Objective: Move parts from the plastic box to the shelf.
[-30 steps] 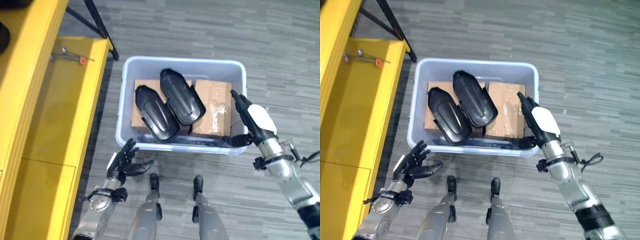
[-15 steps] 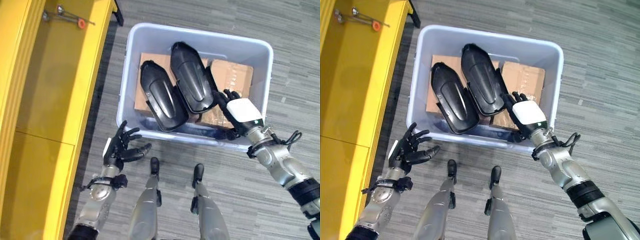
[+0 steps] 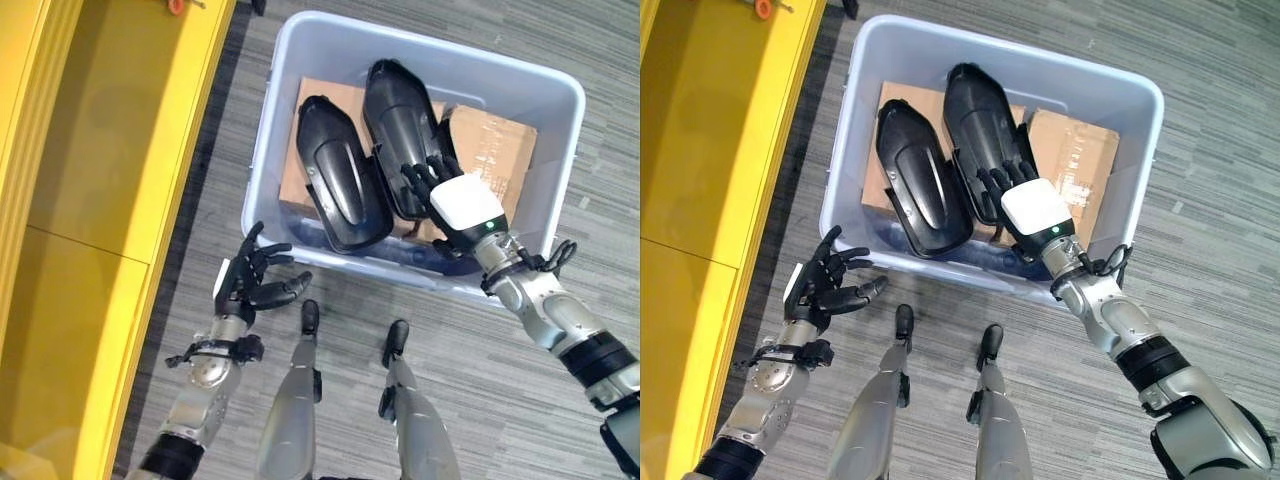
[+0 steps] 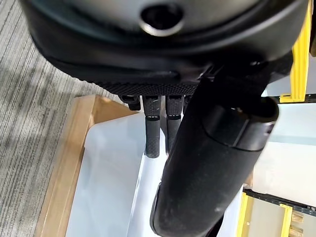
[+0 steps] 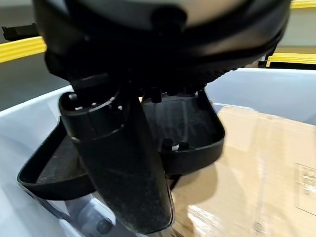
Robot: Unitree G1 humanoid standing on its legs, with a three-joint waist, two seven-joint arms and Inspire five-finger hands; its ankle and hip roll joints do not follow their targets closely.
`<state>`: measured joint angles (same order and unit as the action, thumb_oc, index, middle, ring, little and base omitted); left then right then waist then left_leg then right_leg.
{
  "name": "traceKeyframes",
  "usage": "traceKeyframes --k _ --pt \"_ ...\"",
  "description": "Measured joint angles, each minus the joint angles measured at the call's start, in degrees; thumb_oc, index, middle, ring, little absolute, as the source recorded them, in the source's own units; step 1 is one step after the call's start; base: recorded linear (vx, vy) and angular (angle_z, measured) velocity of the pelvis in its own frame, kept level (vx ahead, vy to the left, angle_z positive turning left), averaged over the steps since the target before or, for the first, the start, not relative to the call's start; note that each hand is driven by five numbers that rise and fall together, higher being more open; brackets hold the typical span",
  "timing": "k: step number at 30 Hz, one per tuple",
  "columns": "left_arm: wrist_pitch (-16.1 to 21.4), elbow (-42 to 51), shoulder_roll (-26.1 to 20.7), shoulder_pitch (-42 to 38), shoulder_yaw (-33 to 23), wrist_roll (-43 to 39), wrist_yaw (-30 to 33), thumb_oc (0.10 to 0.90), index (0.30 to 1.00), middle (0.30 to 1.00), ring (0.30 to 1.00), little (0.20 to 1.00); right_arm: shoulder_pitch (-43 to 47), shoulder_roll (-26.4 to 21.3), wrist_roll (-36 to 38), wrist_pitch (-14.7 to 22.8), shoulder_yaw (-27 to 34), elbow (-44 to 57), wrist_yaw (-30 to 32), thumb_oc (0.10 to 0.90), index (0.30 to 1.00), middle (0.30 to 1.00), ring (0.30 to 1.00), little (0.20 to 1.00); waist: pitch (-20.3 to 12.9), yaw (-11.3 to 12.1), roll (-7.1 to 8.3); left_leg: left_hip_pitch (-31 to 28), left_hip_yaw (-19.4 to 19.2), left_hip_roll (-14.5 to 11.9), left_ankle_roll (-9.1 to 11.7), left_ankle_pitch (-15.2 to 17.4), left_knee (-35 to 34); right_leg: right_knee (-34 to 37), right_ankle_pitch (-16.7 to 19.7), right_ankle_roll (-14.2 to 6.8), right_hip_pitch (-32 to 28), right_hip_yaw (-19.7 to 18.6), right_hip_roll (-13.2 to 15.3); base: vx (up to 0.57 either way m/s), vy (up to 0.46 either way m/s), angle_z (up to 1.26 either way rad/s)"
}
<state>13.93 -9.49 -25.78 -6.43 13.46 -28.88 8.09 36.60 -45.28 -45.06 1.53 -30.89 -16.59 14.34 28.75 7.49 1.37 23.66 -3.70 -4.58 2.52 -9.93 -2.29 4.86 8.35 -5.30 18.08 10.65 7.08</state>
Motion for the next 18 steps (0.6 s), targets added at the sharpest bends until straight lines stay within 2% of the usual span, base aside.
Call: traceKeyframes --k 7,9,15,16,17,18 --pt "0.1 0.4 0.1 -1.5 1.1 0.0 0.1 0.900 1.000 1.000 1.000 1.000 4.7 0.3 -1.0 -1.0 -2.0 -9.0 1.3 0.900 1.000 1.000 1.000 1.000 0.6 1.3 -1.07 1.8 1.2 0.1 0.1 -0.6 0.0 0.0 0.0 0.0 1.2 1.1 0.0 0.00 0.004 0.08" --pt "0.2 0.5 0.1 -1.5 1.1 0.0 0.3 0.900 1.000 1.000 1.000 1.000 5.1 0.5 -1.0 -1.8 -2.2 -11.5 2.2 0.900 1.000 1.000 1.000 1.000 1.0 1.4 -1.69 2.0 1.3 0.2 0.0 -0.6 0.0 0.0 0.0 0.0 1.3 1.2 0.1 0.00 0.000 0.00" --pt "0.5 0.4 0.1 -1.6 1.2 0.0 0.4 0.900 1.000 1.000 1.000 1.000 7.5 1.9 -0.9 -2.1 -4.7 -18.9 5.4 0.900 1.000 1.000 1.000 1.000 1.1 1.3 -2.17 2.3 1.4 0.4 0.0 -0.7 0.0 0.0 0.0 0.0 1.5 1.4 0.3 0.00 0.006 0.00" --pt "0.5 0.4 0.1 -1.6 1.2 0.0 0.4 0.900 1.000 1.000 1.000 1.000 8.1 2.3 -0.9 -2.1 -4.7 -19.7 5.7 0.765 0.811 0.811 0.811 0.811 1.2 1.3 -2.35 2.3 1.4 0.4 0.0 -0.8 0.0 0.0 0.0 0.0 1.5 1.4 0.3 0.00 0.000 0.00" --pt "0.9 0.0 0.1 -1.6 1.7 -0.1 0.4 0.900 1.000 1.000 1.000 1.000 9.5 3.6 0.2 -1.8 -4.9 -23.1 6.8 0.682 0.695 0.695 0.695 0.695 1.3 1.2 -2.67 2.3 1.4 0.5 0.0 -0.9 0.0 -0.2 0.0 0.0 1.6 1.5 0.4 0.00 0.000 0.00" --pt "1.3 -0.3 0.1 -1.6 2.1 -0.1 0.5 0.900 1.000 1.000 1.000 1.000 10.6 4.8 0.5 -1.9 -5.0 -25.1 7.2 0.555 0.517 0.517 0.517 0.517 1.2 1.1 -2.85 2.3 1.4 0.6 0.0 -0.9 0.0 -0.4 -0.1 -0.1 1.7 1.5 0.5 0.00 0.000 0.00"
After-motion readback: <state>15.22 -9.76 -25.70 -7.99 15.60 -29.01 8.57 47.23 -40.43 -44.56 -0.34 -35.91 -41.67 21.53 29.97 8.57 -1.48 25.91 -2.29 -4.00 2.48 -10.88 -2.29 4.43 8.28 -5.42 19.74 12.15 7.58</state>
